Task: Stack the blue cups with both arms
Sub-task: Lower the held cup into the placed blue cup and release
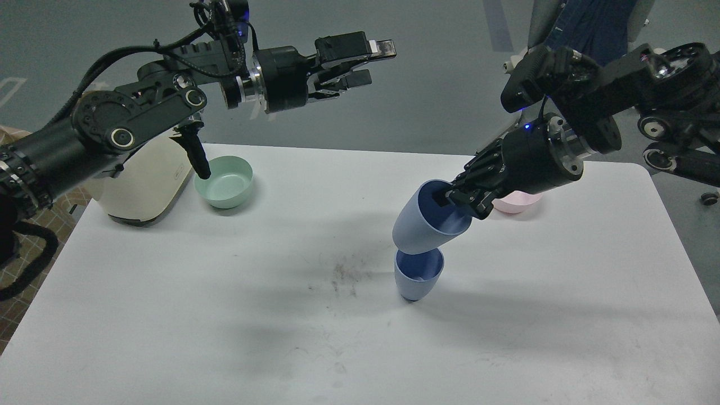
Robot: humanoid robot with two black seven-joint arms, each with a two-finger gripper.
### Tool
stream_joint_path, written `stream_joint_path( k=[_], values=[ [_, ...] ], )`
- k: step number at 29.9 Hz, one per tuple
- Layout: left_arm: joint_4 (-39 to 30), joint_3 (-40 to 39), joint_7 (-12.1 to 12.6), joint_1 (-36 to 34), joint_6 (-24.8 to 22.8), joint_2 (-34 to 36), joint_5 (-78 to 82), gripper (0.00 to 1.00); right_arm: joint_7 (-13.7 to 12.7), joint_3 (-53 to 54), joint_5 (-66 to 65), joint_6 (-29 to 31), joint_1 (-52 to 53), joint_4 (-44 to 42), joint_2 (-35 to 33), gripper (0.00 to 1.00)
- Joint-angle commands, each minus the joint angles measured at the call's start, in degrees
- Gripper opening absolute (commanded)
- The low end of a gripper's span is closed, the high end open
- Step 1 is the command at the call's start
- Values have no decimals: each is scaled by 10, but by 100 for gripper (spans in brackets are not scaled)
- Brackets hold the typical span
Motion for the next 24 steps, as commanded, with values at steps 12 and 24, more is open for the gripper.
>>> stream_joint_path(
  k=[12,24],
  values=[
    [0,-1,0,1,0,5,0,96,0,-33,-17,0,-14,-38,39,0],
    [0,-2,0,2,0,7,0,96,0,-33,-16,0,-36,-54,61,0]
  ],
)
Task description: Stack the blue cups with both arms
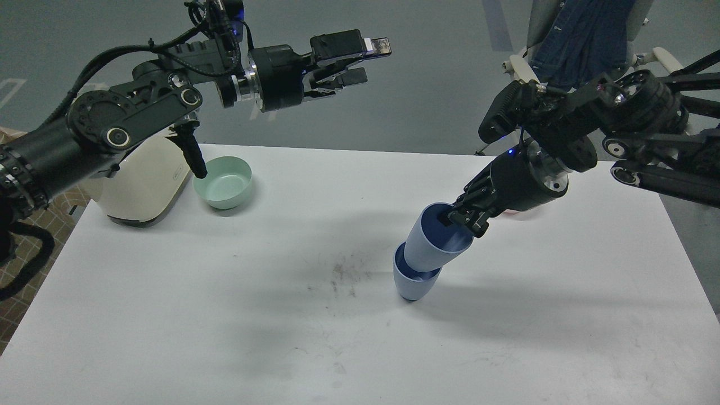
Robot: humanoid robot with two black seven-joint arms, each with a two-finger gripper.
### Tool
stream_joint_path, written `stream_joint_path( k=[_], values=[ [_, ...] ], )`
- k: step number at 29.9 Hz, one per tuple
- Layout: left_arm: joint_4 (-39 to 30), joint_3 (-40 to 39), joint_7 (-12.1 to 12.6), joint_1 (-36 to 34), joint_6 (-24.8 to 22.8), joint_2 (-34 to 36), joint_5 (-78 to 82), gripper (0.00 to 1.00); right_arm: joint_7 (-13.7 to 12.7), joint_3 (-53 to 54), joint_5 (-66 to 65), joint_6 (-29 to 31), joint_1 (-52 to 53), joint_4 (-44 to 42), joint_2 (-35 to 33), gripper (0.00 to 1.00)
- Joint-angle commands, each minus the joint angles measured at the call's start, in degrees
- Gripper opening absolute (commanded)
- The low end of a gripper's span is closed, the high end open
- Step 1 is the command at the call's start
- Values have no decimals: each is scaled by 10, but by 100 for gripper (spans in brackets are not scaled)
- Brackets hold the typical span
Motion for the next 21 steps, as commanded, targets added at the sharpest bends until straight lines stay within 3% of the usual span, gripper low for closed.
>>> stream_joint_path(
  k=[1,6,9,21],
  values=[
    [0,0,0,0,0,0,0,96,0,0,0,0,-7,-1,5,0],
    [0,0,0,0,0,1,0,96,0,0,0,0,-8,-7,7,17],
    [0,0,0,1,0,0,0,96,0,0,1,0,-9,-7,7,21],
    [0,0,0,0,0,2,0,96,0,2,5,0,-9,-8,5,26]
  ],
)
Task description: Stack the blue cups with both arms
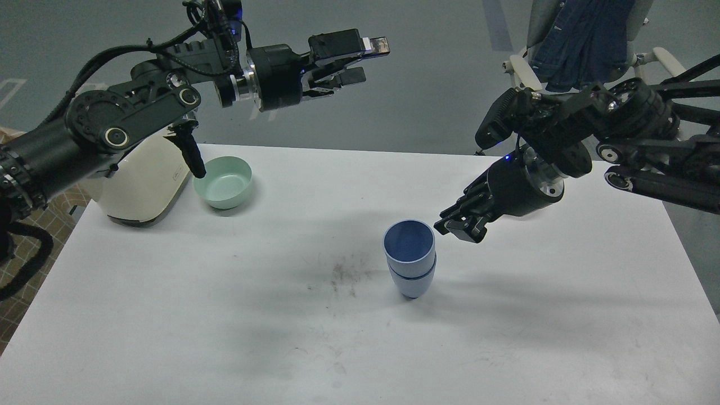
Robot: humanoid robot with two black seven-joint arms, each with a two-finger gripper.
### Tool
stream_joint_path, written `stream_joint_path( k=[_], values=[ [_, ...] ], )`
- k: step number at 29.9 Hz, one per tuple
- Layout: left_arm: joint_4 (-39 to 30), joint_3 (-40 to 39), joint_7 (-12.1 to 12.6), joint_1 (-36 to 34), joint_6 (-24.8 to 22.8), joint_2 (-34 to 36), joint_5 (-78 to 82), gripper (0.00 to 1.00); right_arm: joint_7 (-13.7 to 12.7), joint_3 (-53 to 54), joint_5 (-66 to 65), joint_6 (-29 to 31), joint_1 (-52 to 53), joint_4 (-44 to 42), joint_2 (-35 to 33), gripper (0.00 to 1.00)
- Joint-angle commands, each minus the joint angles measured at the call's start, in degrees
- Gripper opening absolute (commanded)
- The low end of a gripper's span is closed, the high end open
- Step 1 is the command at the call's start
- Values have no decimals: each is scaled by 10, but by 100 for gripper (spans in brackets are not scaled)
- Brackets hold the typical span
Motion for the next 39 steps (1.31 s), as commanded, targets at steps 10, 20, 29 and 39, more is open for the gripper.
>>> stream_joint_path(
  k=[10,20,29,39],
  values=[
    [5,1,0,0,0,-1,-1,96,0,46,39,0,2,-15,-56,51],
    [65,-35,-2,13,0,-6,-54,98,0,119,309,0,-32,-121,-132,98],
    [98,-60,3,67,0,-14,-206,98,0,357,533,-64,-281,-224,-120,99],
    [189,-62,18,135,0,-92,-325,98,0,610,583,-64,-485,-288,5,99]
  ],
)
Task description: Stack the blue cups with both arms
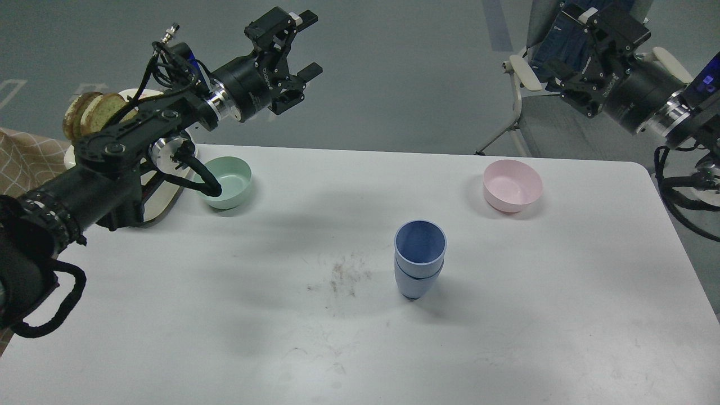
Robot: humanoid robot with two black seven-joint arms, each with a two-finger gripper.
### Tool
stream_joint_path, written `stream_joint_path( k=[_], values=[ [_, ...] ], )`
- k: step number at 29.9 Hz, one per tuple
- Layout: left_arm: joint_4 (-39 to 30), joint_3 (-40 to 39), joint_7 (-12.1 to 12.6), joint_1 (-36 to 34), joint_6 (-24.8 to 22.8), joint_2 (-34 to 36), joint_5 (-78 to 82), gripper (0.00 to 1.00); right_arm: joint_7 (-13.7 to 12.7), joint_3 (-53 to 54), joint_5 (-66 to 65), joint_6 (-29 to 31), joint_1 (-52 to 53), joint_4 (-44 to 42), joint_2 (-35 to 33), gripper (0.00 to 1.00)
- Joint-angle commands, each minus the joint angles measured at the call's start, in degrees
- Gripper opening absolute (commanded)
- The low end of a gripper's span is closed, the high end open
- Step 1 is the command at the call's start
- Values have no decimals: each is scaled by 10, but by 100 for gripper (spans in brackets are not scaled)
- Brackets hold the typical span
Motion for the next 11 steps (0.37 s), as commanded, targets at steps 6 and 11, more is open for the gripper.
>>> stream_joint_path(
  k=[6,11],
  values=[
    [41,-26,0,51,0,-44,-22,98,0,66,1,1,-58,-38,83,100],
    [43,-73,1,80,0,-46,-20,98,0,69,1,-4,-59,-44,95,100]
  ],
)
